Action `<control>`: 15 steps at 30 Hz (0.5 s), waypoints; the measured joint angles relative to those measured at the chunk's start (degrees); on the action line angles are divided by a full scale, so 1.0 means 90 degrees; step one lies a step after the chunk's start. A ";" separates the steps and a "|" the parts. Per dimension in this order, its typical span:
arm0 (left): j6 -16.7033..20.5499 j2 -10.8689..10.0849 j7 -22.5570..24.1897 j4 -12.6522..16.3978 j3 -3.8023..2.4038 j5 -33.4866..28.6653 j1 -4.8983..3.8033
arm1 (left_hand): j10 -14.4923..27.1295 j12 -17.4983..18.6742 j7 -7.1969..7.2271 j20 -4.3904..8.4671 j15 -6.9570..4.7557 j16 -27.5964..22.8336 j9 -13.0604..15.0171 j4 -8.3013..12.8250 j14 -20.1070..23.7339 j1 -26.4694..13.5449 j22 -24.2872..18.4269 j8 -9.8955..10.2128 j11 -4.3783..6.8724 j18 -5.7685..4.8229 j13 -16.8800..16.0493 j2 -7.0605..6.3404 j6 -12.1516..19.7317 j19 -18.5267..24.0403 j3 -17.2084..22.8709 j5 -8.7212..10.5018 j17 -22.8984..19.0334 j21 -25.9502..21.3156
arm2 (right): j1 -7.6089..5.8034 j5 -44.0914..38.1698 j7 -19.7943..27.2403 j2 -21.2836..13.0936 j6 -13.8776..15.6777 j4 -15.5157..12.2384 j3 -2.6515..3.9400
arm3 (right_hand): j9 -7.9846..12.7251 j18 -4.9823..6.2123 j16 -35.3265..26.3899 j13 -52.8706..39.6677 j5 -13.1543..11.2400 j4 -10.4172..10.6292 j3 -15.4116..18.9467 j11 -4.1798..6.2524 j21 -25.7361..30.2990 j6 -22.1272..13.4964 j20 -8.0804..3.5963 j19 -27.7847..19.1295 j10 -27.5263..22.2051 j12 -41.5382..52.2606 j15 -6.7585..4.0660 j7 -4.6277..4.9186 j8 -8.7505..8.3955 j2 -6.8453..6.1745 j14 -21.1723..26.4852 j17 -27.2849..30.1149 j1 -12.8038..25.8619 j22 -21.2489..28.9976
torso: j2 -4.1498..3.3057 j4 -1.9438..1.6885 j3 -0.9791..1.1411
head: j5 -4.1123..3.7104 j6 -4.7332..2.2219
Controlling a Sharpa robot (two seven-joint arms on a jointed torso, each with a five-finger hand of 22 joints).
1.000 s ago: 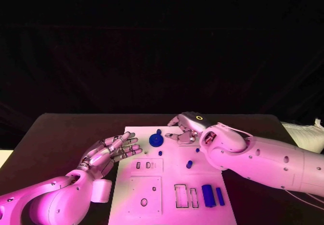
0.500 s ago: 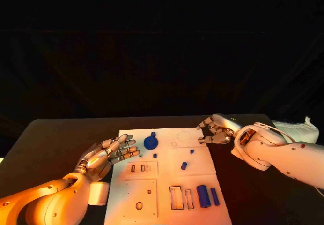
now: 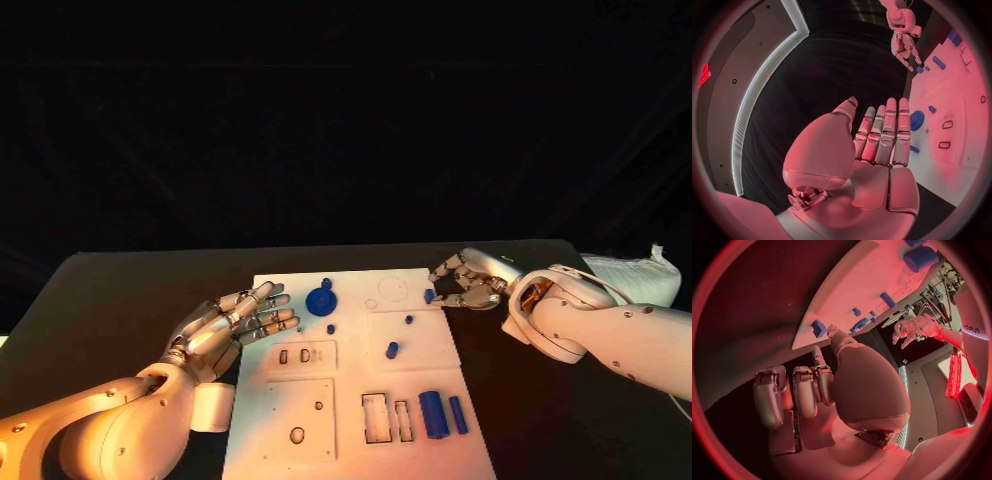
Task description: Assemble the parts on the task board
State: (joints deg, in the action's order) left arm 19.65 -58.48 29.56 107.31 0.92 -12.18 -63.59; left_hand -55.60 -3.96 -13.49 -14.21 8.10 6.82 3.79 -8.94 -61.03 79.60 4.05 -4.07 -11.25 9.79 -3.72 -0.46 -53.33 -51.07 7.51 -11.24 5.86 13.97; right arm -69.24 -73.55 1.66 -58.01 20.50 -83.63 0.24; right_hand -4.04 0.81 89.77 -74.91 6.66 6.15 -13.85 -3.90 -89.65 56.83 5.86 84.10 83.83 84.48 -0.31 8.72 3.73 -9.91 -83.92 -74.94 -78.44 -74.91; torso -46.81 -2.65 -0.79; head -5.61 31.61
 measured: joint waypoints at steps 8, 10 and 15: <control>-0.0006 0.0003 0.0000 -0.0008 0.0000 0.0000 0.0001 | 0.0000 0.0000 0.0000 0.0000 0.0000 0.0000 0.0000 0.0000 0.0000 0.0000 0.0000 0.0000 0.0000 0.0000 0.0000 0.0000 0.0000 0.0000 0.0000 0.0000 0.0000 0.0000 | 0.0042 0.0027 0.0029 0.0146 -0.0036 0.0167 0.0000 | -0.0010 0.0000 0.0000 0.0000 0.0049 -0.0022 0.0022 0.0000 0.0000 0.0111 0.0000 0.0000 0.0000 0.0035 0.0000 -0.0002 0.0000 0.0106 0.0000 0.0000 -0.0022 0.0000 | 0.0000 -0.0002 -0.0011 | 0.0012 0.0025; -0.0008 0.0002 -0.0001 -0.0009 0.0001 0.0000 0.0001 | 0.0000 0.0000 0.0000 0.0000 0.0000 0.0000 0.0000 0.0000 0.0000 0.0000 0.0000 0.0000 0.0000 0.0000 0.0000 0.0000 0.0000 0.0000 0.0000 0.0000 0.0000 0.0000 | 0.0052 0.0028 0.0034 0.0177 -0.0046 0.0195 0.0000 | -0.0017 0.0000 0.0000 0.0000 0.0049 -0.0035 0.0035 0.0000 0.0000 0.0152 0.0000 0.0000 0.0000 0.0040 0.0000 -0.0017 0.0027 0.0140 0.0000 0.0001 -0.0055 0.0001 | 0.0001 -0.0002 -0.0012 | 0.0012 0.0026; -0.0011 -0.0001 -0.0005 -0.0009 0.0001 0.0000 0.0001 | 0.0000 0.0000 0.0000 0.0000 0.0000 0.0000 0.0000 0.0000 0.0000 0.0000 0.0000 0.0000 0.0000 0.0000 0.0000 0.0000 0.0000 0.0000 0.0000 0.0000 0.0000 0.0000 | 0.0076 0.0030 0.0042 0.0242 -0.0066 0.0266 0.0001 | -0.0035 0.0000 0.0000 0.0001 0.0048 -0.0035 0.0035 0.0000 0.0000 0.0285 0.0000 0.0000 0.0000 0.0067 0.0000 -0.0040 0.0052 0.0242 0.0000 0.0001 -0.0103 0.0001 | 0.0002 0.0001 -0.0012 | 0.0020 0.0034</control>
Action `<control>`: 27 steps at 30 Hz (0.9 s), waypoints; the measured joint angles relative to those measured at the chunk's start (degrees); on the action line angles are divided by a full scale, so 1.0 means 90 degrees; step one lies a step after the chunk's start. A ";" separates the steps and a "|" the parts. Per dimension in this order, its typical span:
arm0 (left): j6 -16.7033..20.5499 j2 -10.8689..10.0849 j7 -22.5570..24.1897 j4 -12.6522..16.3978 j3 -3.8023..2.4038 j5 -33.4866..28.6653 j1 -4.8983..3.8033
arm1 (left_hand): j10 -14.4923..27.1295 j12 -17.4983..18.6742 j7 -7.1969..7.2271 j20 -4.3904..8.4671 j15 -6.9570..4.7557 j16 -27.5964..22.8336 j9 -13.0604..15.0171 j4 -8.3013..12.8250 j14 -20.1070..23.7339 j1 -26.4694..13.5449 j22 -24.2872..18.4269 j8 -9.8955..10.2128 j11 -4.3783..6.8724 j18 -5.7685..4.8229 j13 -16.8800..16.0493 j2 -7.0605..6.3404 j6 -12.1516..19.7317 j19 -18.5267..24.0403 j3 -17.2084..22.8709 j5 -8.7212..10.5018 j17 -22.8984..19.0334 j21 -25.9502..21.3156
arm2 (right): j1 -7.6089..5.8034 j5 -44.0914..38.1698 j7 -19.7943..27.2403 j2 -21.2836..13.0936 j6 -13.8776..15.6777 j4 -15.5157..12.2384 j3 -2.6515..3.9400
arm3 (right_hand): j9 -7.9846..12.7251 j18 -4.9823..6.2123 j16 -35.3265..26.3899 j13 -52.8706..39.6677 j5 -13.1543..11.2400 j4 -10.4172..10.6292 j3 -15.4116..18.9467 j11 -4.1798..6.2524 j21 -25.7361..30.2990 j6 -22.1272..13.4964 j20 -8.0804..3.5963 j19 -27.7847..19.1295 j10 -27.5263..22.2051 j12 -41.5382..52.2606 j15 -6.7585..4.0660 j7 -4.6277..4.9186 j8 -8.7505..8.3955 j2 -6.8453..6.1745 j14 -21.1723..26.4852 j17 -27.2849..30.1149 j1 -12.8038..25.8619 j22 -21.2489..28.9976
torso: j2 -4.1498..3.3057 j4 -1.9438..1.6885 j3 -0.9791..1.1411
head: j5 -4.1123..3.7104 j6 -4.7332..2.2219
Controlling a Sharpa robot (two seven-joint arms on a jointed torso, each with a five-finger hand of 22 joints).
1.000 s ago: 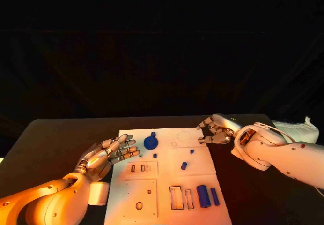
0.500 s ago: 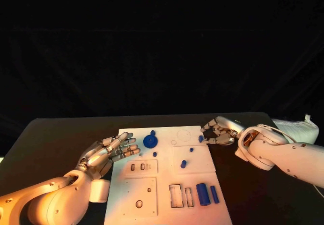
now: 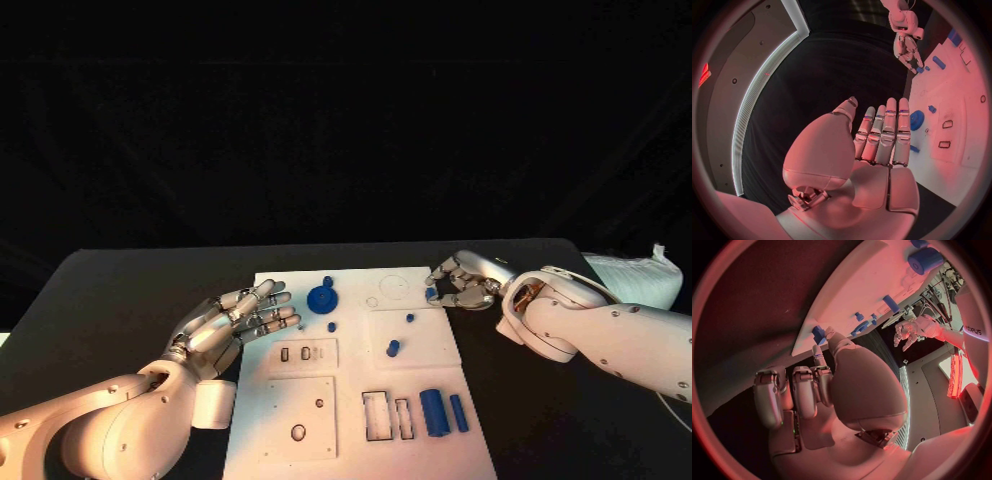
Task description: Assemble the parts on the task board
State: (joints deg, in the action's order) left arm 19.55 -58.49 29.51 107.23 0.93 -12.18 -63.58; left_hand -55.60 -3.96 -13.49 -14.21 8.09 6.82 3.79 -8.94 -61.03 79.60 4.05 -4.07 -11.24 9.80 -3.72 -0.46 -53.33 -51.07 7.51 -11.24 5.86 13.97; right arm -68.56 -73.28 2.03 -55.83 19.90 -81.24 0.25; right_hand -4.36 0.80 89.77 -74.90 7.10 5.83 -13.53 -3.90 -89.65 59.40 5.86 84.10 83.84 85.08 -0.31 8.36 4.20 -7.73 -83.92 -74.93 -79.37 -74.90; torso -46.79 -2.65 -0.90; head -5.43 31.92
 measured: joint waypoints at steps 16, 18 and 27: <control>-0.0010 -0.0008 -0.0007 0.0002 0.0000 0.0000 0.0000 | 0.0000 0.0000 0.0000 0.0000 0.0000 0.0000 0.0000 0.0019 0.0000 0.0000 0.0001 0.0023 0.0000 0.0000 0.0000 0.0000 0.0000 0.0000 0.0018 0.0000 -0.0006 -0.0025 | 0.0074 -0.0024 -0.0004 0.0151 -0.0091 0.0177 0.0003 | -0.0018 0.0000 0.0000 -0.0005 -0.0028 -0.0097 -0.0097 0.0069 0.0000 0.0237 -0.0024 -0.0024 0.0024 0.0057 -0.0048 -0.0075 0.0048 0.0216 0.0000 0.0001 -0.0086 -0.0005 | 0.0005 -0.0001 -0.0001 | 0.0019 0.0040; -0.0011 -0.0010 -0.0009 0.0003 0.0000 0.0000 0.0000 | 0.0000 0.0000 0.0000 0.0000 0.0000 0.0000 0.0000 0.0019 0.0000 0.0000 0.0001 0.0023 0.0000 0.0000 0.0000 0.0000 0.0000 0.0000 0.0018 0.0000 -0.0006 -0.0025 | 0.0079 -0.0028 -0.0006 0.0157 -0.0101 0.0196 0.0003 | -0.0018 0.0000 0.0000 -0.0005 -0.0028 -0.0097 -0.0097 0.0069 0.0000 0.0247 -0.0024 -0.0024 0.0024 0.0057 -0.0048 -0.0065 0.0048 0.0215 0.0000 0.0001 -0.0086 -0.0004 | 0.0005 0.0000 -0.0001 | 0.0020 0.0043; -0.0014 -0.0013 -0.0014 0.0004 0.0000 0.0000 0.0000 | 0.0000 0.0000 0.0000 0.0000 0.0000 0.0000 0.0000 0.0019 0.0000 0.0000 0.0001 0.0023 0.0000 0.0000 0.0000 0.0000 0.0000 0.0000 0.0018 0.0000 -0.0006 -0.0025 | 0.0099 -0.0044 -0.0016 0.0210 -0.0120 0.0250 0.0010 | -0.0016 0.0000 0.0000 -0.0004 -0.0028 -0.0097 -0.0097 0.0069 0.0000 0.0250 -0.0024 -0.0024 0.0024 0.0057 -0.0047 -0.0069 0.0047 0.0217 0.0000 0.0002 -0.0084 -0.0003 | 0.0009 0.0000 0.0001 | 0.0026 0.0049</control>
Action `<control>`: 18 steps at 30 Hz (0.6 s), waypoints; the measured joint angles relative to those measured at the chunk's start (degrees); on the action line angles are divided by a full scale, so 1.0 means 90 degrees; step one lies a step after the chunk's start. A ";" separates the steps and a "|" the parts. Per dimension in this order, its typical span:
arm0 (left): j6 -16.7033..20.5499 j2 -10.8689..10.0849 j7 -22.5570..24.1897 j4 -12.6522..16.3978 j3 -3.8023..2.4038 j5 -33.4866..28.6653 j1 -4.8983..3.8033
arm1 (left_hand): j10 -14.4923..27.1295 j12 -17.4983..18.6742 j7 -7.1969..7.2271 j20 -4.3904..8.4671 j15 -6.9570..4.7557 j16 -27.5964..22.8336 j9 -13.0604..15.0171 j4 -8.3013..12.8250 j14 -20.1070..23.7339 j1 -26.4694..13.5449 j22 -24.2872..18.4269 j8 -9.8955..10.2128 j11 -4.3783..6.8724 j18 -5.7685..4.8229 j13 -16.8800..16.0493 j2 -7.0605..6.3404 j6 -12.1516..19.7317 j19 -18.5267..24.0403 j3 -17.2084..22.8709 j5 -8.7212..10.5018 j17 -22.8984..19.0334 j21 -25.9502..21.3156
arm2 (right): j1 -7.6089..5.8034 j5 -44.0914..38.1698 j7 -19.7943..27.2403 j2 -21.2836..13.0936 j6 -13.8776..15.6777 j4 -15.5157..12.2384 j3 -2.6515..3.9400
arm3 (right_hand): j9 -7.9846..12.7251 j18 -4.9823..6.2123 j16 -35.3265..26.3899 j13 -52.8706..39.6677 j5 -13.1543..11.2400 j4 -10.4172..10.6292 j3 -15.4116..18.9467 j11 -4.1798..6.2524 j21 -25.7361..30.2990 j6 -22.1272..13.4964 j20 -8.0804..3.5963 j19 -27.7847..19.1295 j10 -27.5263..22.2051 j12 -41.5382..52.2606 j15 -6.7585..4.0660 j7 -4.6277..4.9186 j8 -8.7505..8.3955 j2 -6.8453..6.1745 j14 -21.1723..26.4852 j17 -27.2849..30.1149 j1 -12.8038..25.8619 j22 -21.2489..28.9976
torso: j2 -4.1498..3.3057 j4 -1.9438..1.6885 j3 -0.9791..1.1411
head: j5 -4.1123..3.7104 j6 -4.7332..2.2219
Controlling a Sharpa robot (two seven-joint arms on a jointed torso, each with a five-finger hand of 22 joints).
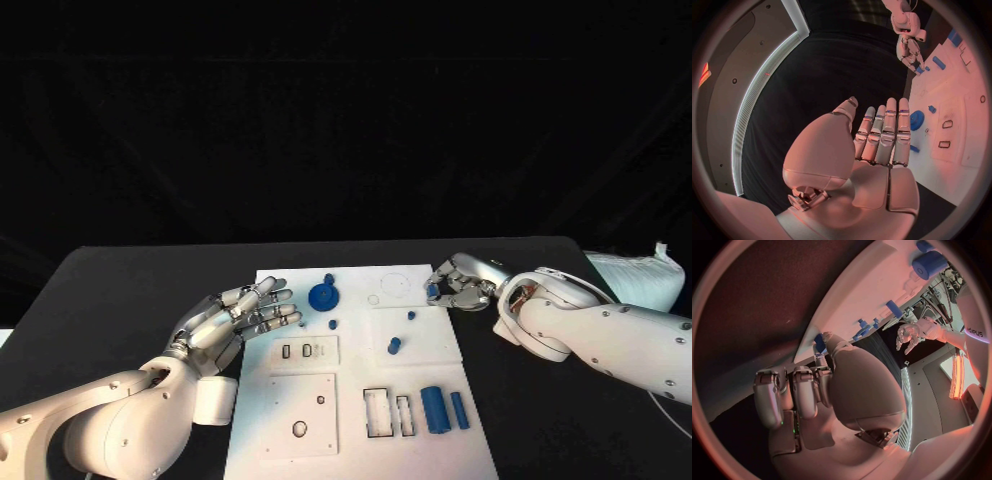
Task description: Assemble the parts on the task board
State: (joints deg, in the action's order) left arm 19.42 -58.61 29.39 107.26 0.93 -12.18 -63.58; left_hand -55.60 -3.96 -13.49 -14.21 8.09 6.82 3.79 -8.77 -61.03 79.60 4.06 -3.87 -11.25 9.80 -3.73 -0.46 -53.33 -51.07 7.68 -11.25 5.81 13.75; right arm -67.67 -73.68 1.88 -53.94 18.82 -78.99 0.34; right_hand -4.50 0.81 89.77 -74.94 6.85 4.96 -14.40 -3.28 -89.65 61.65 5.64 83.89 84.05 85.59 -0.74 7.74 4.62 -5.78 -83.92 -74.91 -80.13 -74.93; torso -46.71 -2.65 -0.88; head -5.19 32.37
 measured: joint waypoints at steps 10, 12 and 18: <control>-0.0003 -0.0001 -0.0003 -0.0002 0.0000 0.0000 0.0000 | 0.0000 0.0000 0.0000 0.0000 0.0000 0.0000 0.0000 0.0000 0.0000 0.0000 0.0000 0.0000 0.0000 0.0001 0.0000 0.0000 0.0000 0.0000 0.0000 0.0000 0.0000 0.0000 | 0.0016 -0.0006 -0.0007 0.0016 0.0130 -0.0024 0.0006 | -0.0026 0.0000 0.0000 0.0001 -0.0163 -0.0101 -0.0146 0.0115 0.0000 0.0305 -0.0093 0.0001 -0.0001 0.0043 -0.0091 -0.0125 0.0118 0.0285 -0.0001 0.0000 0.0015 0.0001 | 0.0001 0.0000 0.0002 | 0.0001 0.0010; -0.0005 -0.0001 -0.0004 -0.0008 0.0000 0.0000 0.0000 | 0.0000 0.0000 0.0000 0.0000 0.0000 0.0000 0.0000 0.0000 0.0000 0.0000 0.0000 0.0000 0.0000 0.0000 0.0000 0.0000 0.0000 0.0000 0.0000 0.0000 0.0001 0.0000 | 0.0024 0.0005 -0.0007 0.0013 0.0175 -0.0075 0.0018 | -0.0033 0.0000 0.0000 0.0001 -0.0175 -0.0098 -0.0189 0.0137 0.0000 0.0306 -0.0104 0.0012 -0.0024 0.0043 -0.0114 -0.0125 0.0130 0.0318 -0.0024 0.0000 0.0013 0.0001 | 0.0001 0.0000 0.0002 | 0.0005 0.0016; -0.0010 0.0005 -0.0005 -0.0044 0.0001 0.0000 0.0000 | 0.0000 0.0000 0.0000 0.0000 0.0000 0.0000 0.0000 0.0000 0.0000 0.0000 0.0001 0.0000 0.0000 0.0000 0.0000 0.0000 0.0000 0.0000 0.0000 0.0000 0.0001 0.0000 | -0.0032 0.0051 -0.0085 -0.0028 0.0279 -0.0399 0.0087 | -0.0036 0.0000 0.0000 0.0002 -0.0081 -0.0140 -0.0246 0.0160 0.0000 0.0306 -0.0139 0.0002 -0.0001 0.0043 -0.0137 -0.0126 0.0136 0.0398 0.0000 0.0001 0.0006 0.0001 | 0.0009 -0.0007 -0.0001 | 0.0013 0.0023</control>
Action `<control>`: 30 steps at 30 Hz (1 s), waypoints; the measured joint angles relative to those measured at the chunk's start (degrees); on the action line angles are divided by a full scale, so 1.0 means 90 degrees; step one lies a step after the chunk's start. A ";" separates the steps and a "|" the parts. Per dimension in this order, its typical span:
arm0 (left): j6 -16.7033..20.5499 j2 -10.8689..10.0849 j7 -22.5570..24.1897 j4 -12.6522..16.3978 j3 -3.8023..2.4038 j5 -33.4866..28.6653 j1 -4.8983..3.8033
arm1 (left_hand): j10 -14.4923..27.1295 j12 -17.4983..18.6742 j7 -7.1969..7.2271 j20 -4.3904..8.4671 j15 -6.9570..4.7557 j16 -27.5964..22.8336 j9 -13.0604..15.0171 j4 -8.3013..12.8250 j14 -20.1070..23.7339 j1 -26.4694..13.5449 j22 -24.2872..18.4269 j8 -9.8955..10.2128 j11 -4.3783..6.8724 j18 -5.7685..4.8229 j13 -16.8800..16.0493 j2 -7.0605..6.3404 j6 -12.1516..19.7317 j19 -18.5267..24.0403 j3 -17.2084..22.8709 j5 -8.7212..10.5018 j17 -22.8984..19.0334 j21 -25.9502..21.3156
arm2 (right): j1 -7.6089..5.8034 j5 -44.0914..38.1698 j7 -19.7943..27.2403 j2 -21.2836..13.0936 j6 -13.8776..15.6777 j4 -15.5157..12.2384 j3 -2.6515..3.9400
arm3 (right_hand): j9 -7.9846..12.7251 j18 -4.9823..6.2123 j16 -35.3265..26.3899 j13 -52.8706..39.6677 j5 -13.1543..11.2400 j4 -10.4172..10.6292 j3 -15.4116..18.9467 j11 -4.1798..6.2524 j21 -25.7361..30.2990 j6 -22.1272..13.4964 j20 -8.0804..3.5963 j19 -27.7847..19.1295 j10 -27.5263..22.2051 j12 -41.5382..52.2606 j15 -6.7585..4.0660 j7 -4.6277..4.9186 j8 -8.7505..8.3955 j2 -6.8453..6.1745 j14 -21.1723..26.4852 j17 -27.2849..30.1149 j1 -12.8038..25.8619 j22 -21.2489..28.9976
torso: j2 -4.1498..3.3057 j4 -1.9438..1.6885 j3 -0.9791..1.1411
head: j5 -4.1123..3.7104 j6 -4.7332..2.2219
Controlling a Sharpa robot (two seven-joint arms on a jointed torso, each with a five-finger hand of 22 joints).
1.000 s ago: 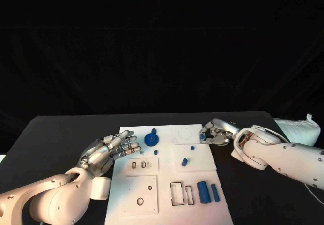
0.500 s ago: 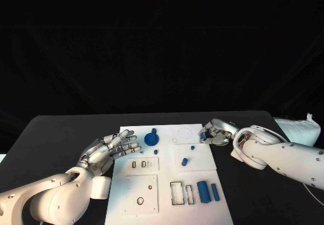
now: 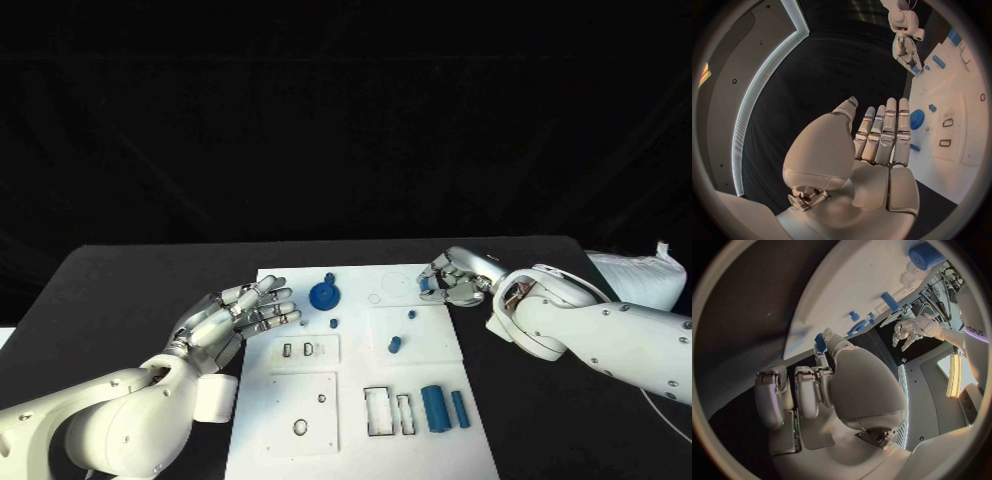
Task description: Assemble the parts on the task board
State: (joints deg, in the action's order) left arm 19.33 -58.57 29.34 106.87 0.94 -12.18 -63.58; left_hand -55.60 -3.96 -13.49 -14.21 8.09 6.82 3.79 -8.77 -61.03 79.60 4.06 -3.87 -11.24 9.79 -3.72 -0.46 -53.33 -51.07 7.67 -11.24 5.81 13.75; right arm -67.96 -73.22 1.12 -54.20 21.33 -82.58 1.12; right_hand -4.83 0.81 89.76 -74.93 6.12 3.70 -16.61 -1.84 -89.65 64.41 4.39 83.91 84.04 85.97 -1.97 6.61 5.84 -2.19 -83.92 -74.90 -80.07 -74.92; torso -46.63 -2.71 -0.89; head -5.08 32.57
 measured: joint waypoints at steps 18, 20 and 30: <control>-0.0032 0.0157 0.0011 -0.0392 0.0001 0.0000 0.0001 | 0.0000 0.0000 0.0000 0.0000 0.0000 -0.0025 0.0000 0.0000 0.0000 0.0000 -0.0006 0.0000 0.0000 0.0001 0.0000 0.0000 0.0000 0.0000 0.0000 0.0000 0.0000 0.0000 | -0.0055 -0.0131 -0.0671 0.0755 0.0161 -0.1142 -0.0052 | 0.0000 0.0000 0.0000 0.0001 0.0010 -0.0036 -0.0035 -0.0001 0.0000 -0.0013 0.0000 0.0000 0.0000 0.0000 0.0000 -0.0012 -0.0037 0.0045 0.0000 -0.0004 0.0016 0.0001 | 0.0123 -0.0054 -0.0039 | 0.0220 0.0115; -0.0039 0.0187 0.0015 -0.0467 0.0001 0.0000 0.0001 | 0.0000 0.0000 0.0000 0.0000 0.0000 -0.0025 0.0000 0.0000 0.0000 0.0000 -0.0006 0.0000 0.0000 0.0000 0.0000 0.0000 0.0000 0.0000 0.0000 0.0000 0.0000 0.0000 | 0.0021 -0.0223 -0.0786 0.0912 0.0161 -0.1147 -0.0066 | 0.0000 0.0000 0.0000 0.0001 0.0009 -0.0036 -0.0035 -0.0001 0.0000 -0.0013 0.0001 0.0000 0.0000 0.0000 0.0001 -0.0012 -0.0037 0.0045 0.0000 -0.0004 0.0016 0.0001 | 0.0145 -0.0062 -0.0047 | 0.0253 0.0135; -0.0061 0.0334 0.0041 -0.0880 0.0002 0.0000 0.0001 | 0.0000 0.0000 0.0000 0.0000 0.0000 -0.0025 0.0000 0.0017 0.0000 0.0000 -0.0005 0.0000 0.0000 0.0000 0.0000 0.0000 0.0000 0.0000 0.0017 0.0000 0.0001 0.0000 | 0.0410 -0.0844 -0.1370 0.1583 0.0145 -0.1001 -0.0153 | 0.0000 0.0000 0.0000 0.0002 0.0002 -0.0038 -0.0033 -0.0001 0.0000 -0.0011 0.0001 0.0000 0.0000 -0.0001 0.0001 -0.0010 -0.0036 0.0064 0.0000 -0.0003 0.0035 0.0002 | 0.0288 -0.0087 -0.0063 | 0.0470 0.0381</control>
State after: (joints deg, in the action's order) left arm 18.78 -55.56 29.71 98.94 0.96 -12.18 -63.56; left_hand -55.60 -3.96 -13.49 -14.21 8.09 6.60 3.79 -8.62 -61.03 79.60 4.02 -3.87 -11.25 9.79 -3.72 -0.46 -53.33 -51.07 7.83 -11.24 5.82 13.75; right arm -64.27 -80.82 -11.21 -39.95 22.63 -91.59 -0.26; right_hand -4.82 0.81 89.76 -74.91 6.14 3.36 -16.91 -1.85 -89.65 64.31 4.40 83.90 84.04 85.97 -1.96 6.52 5.51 -1.61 -83.92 -74.93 -79.76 -74.90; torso -44.04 -3.49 -1.46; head -0.85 36.00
